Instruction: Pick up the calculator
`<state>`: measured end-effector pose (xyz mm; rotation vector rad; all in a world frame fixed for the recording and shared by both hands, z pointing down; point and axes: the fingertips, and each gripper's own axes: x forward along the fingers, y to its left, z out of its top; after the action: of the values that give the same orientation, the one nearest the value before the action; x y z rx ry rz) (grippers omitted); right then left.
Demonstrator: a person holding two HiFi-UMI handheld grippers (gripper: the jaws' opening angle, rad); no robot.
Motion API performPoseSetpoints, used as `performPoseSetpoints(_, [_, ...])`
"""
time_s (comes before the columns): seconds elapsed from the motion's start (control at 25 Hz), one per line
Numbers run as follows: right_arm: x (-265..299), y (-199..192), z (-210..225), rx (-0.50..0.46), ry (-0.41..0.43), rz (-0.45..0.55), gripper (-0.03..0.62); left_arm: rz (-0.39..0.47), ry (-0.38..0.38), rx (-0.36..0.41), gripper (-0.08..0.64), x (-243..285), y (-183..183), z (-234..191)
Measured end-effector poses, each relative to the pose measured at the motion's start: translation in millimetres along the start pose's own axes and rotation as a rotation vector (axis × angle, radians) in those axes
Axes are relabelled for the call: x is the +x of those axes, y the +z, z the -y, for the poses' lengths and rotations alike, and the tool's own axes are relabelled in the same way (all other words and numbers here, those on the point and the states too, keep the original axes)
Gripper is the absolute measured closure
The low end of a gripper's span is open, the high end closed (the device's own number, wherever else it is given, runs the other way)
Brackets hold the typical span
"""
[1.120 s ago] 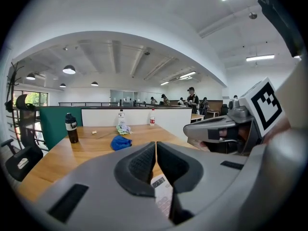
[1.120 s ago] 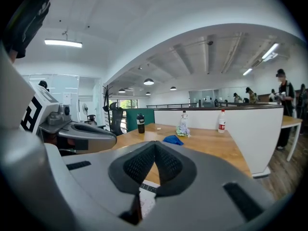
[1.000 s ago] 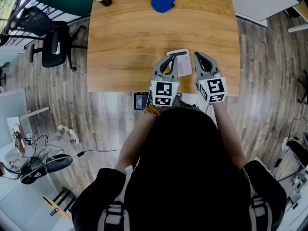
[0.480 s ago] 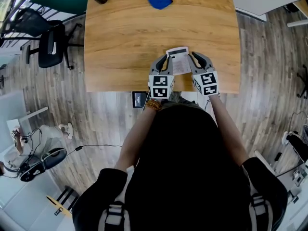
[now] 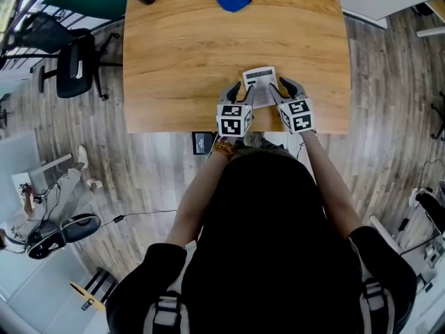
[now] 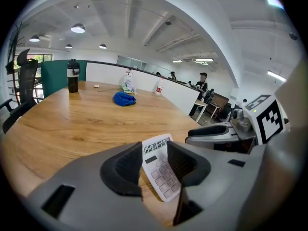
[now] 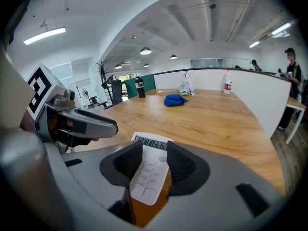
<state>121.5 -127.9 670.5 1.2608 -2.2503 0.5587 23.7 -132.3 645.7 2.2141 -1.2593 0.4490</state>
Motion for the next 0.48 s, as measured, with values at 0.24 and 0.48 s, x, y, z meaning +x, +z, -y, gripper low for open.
performPoseSetpoints(0.24, [8.0,-24.2,2.1,0.043,0.006,-0.061,0.379,-0.063,-0.030,-0.089,0.353,7.2,-22.0,0.0])
performPoseSetpoints(0.48, [14.3,-39.7,3.0,0.087,0.018,-0.100,0.371,-0.118,-0.032,-0.143,0.339,13.4,-41.9,-3.7])
